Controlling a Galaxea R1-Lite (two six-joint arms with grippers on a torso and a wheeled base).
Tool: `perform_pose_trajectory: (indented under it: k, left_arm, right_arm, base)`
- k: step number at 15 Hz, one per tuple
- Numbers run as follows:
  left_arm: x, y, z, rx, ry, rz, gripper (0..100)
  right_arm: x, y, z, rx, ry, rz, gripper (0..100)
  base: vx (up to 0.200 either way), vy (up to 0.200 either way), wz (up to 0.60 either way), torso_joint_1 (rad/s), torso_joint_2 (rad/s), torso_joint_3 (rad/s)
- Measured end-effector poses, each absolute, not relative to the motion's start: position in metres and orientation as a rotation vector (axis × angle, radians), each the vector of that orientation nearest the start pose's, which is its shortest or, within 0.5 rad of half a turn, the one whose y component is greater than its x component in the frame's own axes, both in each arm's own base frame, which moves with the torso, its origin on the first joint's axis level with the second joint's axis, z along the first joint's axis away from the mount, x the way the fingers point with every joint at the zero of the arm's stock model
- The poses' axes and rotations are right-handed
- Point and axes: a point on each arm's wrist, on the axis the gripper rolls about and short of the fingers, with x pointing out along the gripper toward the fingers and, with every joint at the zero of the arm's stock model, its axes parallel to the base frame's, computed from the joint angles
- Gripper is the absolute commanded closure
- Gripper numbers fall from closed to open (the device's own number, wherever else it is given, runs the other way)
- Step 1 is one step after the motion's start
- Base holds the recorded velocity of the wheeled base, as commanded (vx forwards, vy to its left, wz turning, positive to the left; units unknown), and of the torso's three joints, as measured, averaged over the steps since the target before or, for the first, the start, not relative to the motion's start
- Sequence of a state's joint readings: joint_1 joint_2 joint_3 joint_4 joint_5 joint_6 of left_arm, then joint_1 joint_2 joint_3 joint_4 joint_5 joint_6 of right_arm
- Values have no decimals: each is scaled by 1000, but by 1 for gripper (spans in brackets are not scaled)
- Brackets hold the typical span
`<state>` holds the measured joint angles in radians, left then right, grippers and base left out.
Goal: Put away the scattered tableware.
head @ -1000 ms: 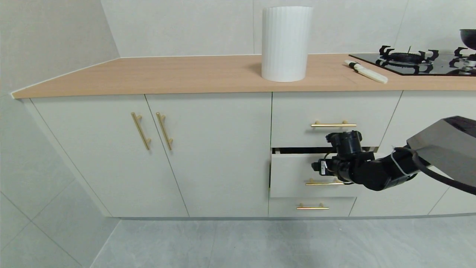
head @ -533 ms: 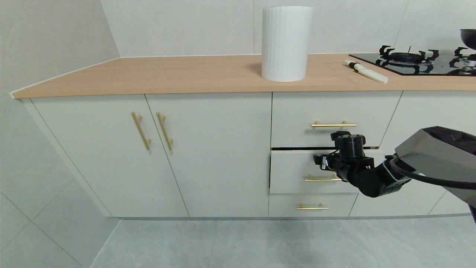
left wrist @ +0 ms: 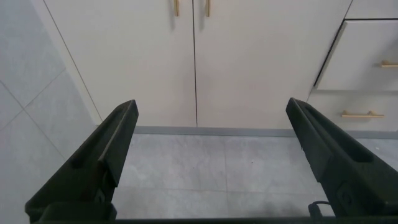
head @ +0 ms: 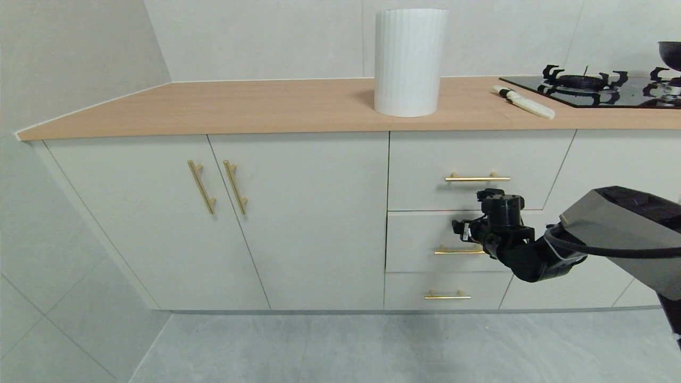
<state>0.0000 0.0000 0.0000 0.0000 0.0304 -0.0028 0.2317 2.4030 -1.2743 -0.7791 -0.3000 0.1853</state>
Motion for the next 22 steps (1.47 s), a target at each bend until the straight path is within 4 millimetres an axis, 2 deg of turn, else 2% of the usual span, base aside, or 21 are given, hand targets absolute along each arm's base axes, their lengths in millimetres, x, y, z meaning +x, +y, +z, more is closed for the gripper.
perform_pose_trajectory:
  k: [8, 14, 17, 20, 22]
  left_arm:
    - [-23, 1, 75, -3, 0, 30, 0]
    - [-23, 1, 75, -3, 0, 30, 0]
    - [-23, 1, 75, -3, 0, 30, 0]
    - [-23, 1, 75, -3, 0, 30, 0]
    - [-23, 1, 75, -3, 0, 30, 0]
  right_arm:
    - [465, 91, 36, 113, 285, -117, 0]
    - [458, 89, 37, 108, 302, -124, 0]
    - [430, 88, 53, 93, 359, -89, 0]
    - [389, 81, 93, 97, 356, -63, 0]
    - [349, 76, 123, 100, 334, -51, 0]
  base:
    - [0, 0, 0, 0, 0, 0]
    - [0, 0, 0, 0, 0, 0]
    - [0, 0, 0, 0, 0, 0]
    - [0, 0, 0, 0, 0, 0]
    - [0, 0, 0, 0, 0, 0]
